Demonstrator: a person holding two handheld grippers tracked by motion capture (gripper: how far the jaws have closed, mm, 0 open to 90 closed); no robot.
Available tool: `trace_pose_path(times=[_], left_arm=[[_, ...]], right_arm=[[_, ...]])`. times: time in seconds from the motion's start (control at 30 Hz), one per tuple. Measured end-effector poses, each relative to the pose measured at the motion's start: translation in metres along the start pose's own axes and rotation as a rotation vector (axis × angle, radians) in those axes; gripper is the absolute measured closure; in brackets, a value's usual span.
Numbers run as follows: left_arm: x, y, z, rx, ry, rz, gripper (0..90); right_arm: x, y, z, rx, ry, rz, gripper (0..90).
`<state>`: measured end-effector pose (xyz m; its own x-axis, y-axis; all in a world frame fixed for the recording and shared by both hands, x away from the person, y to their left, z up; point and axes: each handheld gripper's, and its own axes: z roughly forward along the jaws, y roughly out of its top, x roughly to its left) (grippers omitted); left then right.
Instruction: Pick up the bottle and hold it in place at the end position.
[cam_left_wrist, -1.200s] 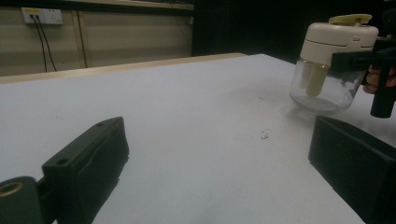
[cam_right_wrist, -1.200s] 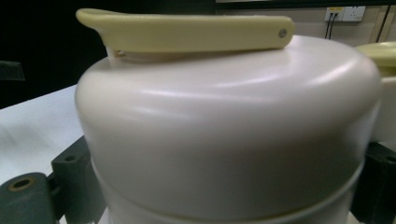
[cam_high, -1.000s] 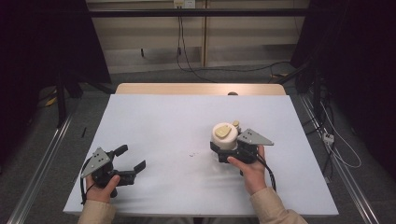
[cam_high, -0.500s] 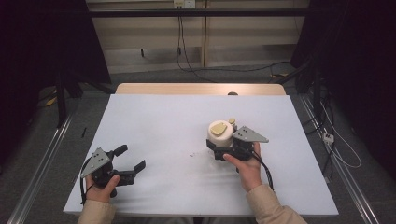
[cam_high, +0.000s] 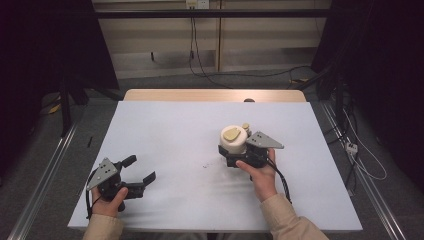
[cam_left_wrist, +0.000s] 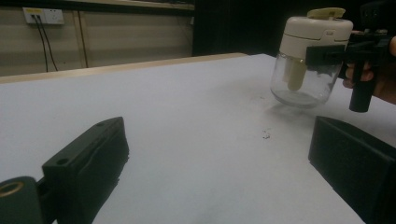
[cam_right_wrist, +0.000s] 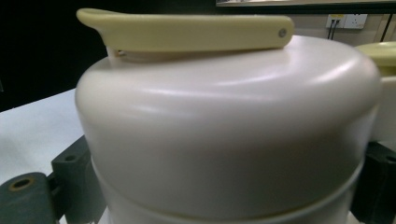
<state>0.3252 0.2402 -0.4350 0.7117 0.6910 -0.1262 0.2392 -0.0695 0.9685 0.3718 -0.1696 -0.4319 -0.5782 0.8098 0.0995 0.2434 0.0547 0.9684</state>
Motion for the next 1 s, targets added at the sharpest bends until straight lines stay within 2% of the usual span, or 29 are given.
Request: trace_pose_path(times=[1.0], left_arm=[[0.002, 0.0, -0.002, -0.001, 0.002, 0.0, 4.2]], right_arm=[[0.006, 0.003, 0.025, 0.002, 0.016, -0.006, 6.9]])
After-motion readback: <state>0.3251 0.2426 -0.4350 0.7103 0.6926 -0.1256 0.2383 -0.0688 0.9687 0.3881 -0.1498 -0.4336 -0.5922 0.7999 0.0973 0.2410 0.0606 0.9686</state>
